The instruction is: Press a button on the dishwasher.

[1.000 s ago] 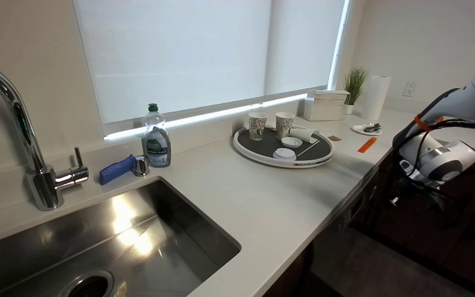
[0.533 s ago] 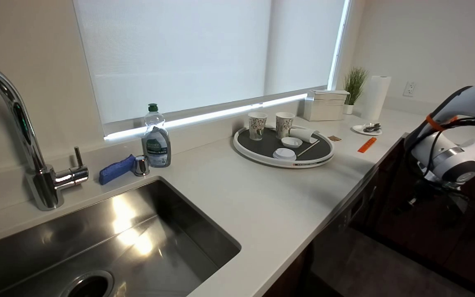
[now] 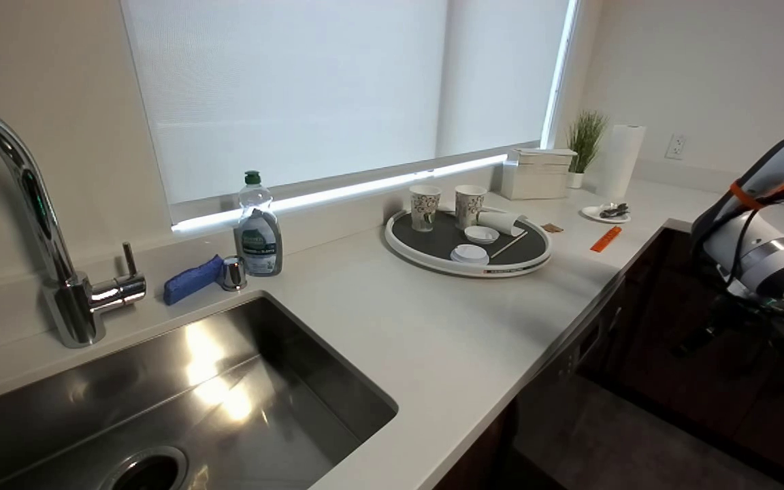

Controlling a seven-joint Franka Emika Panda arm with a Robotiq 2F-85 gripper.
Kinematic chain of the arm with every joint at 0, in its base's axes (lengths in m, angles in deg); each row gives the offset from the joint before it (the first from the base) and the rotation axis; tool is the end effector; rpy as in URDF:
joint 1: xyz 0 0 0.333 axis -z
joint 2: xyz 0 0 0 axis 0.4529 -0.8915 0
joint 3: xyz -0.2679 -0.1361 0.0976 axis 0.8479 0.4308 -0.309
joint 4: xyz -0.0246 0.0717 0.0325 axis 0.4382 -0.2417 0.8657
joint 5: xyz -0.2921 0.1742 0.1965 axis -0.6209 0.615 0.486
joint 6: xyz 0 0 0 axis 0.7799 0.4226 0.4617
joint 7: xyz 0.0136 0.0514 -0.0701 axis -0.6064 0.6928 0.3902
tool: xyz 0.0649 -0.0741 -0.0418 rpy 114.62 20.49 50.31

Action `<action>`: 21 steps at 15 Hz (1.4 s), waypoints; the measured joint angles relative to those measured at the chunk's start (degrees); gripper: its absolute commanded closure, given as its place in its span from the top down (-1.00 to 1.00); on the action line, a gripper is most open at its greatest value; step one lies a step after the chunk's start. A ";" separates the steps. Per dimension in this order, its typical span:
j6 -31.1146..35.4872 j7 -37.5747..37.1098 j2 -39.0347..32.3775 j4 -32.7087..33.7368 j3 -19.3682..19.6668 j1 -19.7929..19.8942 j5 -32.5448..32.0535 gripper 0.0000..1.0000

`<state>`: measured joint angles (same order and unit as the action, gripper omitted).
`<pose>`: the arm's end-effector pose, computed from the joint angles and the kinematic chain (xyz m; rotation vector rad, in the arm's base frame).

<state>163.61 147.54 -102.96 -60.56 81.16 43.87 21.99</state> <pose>0.4194 -0.3204 0.1368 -3.0217 -0.3470 -0.5639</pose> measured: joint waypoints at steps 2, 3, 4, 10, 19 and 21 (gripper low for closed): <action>1.12 0.18 1.62 -1.36 0.36 0.02 0.29 1.00; 1.75 0.24 2.43 -2.06 0.50 0.02 0.39 1.00; 2.14 0.36 3.28 -2.73 0.61 0.02 0.44 1.00; 2.17 1.47 8.08 -6.34 0.91 0.01 0.40 1.00; 2.17 2.31 11.30 -7.65 0.65 -0.03 0.40 1.00; 2.17 2.31 11.29 -7.65 0.65 -0.03 0.40 1.00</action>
<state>165.78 149.85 -91.68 -68.21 81.81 43.84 22.39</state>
